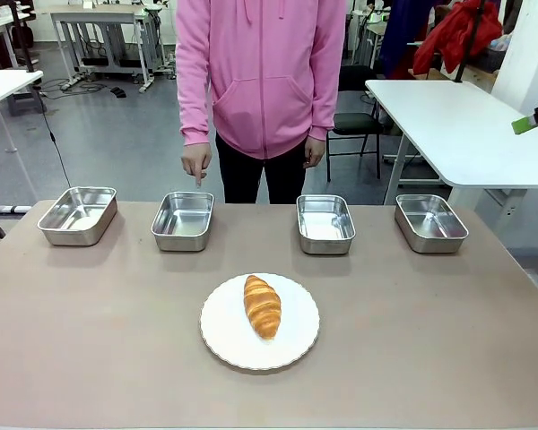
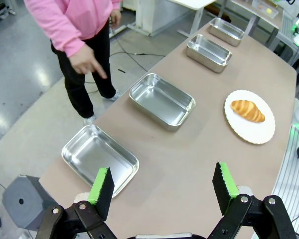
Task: Place the bread in the container.
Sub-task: Place the Butter Roll into the Airtight Container indicated by the human.
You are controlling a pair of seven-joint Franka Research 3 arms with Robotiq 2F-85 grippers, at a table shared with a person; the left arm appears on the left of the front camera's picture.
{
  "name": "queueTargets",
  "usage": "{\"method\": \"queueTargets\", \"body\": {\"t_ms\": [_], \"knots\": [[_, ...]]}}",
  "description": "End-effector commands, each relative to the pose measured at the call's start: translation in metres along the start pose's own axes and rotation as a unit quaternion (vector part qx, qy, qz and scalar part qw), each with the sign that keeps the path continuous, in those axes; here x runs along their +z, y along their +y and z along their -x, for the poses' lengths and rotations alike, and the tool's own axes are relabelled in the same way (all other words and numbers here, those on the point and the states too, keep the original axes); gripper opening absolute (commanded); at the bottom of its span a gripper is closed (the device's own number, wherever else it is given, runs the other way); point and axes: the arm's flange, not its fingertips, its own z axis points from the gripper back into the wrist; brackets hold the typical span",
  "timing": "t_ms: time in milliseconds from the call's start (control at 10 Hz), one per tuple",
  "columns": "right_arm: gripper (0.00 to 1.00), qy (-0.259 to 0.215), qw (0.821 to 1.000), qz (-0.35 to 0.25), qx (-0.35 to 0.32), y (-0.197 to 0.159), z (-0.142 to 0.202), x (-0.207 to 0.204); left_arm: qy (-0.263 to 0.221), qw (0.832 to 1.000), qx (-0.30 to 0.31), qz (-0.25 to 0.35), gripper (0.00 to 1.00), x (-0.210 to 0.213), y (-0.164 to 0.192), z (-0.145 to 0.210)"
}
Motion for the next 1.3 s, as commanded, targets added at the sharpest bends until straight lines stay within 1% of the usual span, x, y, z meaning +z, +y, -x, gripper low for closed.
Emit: {"method": "queueTargets", "body": {"t_ms": [0, 1200], "knots": [[1.00, -0.004, 1.000, -0.005, -0.001, -0.0007, 0.0002, 0.0002, 0.000, 1.000, 0.000, 0.000, 1.00, 0.0001, -0.0001, -0.0001], [1.00, -0.004, 1.000, -0.005, -0.001, -0.0007, 0.0002, 0.0002, 0.000, 1.000, 0.000, 0.000, 1.00, 0.0001, -0.0001, -0.0001]]}}
